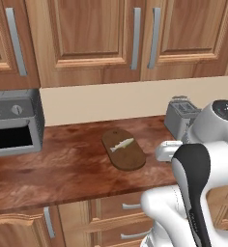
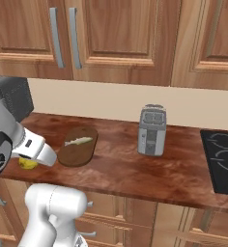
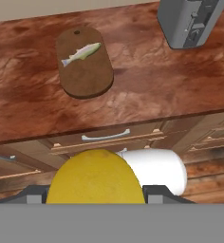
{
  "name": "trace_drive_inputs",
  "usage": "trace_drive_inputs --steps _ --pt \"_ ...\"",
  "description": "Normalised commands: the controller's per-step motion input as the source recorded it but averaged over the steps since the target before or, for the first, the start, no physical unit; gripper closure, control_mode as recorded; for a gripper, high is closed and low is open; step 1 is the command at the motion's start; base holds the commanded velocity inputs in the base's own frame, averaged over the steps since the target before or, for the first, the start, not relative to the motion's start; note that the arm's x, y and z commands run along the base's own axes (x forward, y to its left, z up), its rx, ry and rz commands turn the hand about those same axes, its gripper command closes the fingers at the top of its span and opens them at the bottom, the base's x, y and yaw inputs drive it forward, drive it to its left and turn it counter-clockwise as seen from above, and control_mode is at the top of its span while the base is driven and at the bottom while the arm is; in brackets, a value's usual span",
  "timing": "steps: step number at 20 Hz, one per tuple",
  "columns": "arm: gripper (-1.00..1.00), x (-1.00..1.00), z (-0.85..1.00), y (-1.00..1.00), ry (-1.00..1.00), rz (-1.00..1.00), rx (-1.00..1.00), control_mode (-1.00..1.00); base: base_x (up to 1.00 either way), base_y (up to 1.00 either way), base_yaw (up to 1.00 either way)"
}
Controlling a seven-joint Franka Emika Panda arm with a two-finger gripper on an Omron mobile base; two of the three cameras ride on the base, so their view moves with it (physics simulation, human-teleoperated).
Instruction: Retrieve a lemon from the fridge and place it on the cutting board with the fish.
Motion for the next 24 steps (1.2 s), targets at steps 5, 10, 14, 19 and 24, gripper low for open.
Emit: trace_drive_inputs --steps 5,10,14,19,24 --pt "1.0 0.0 0.0 0.0 0.0 0.0 0.0 1.0 0.0 0.0 0.0" --pt "1.0 0.04 0.0 -0.01 0.0 0.0 0.0 -1.0 0.0 0.0 0.0" --pt "1.0 0.46 -0.07 -0.02 0.0 0.05 0.0 -1.0 0.0 0.0 0.0" --pt "1.0 0.37 -0.26 -0.19 0.0 0.1 0.0 -1.0 0.0 0.0 0.0" --pt "1.0 0.47 -0.56 -0.2 0.1 0.12 0.0 -1.0 0.0 0.0 0.0"
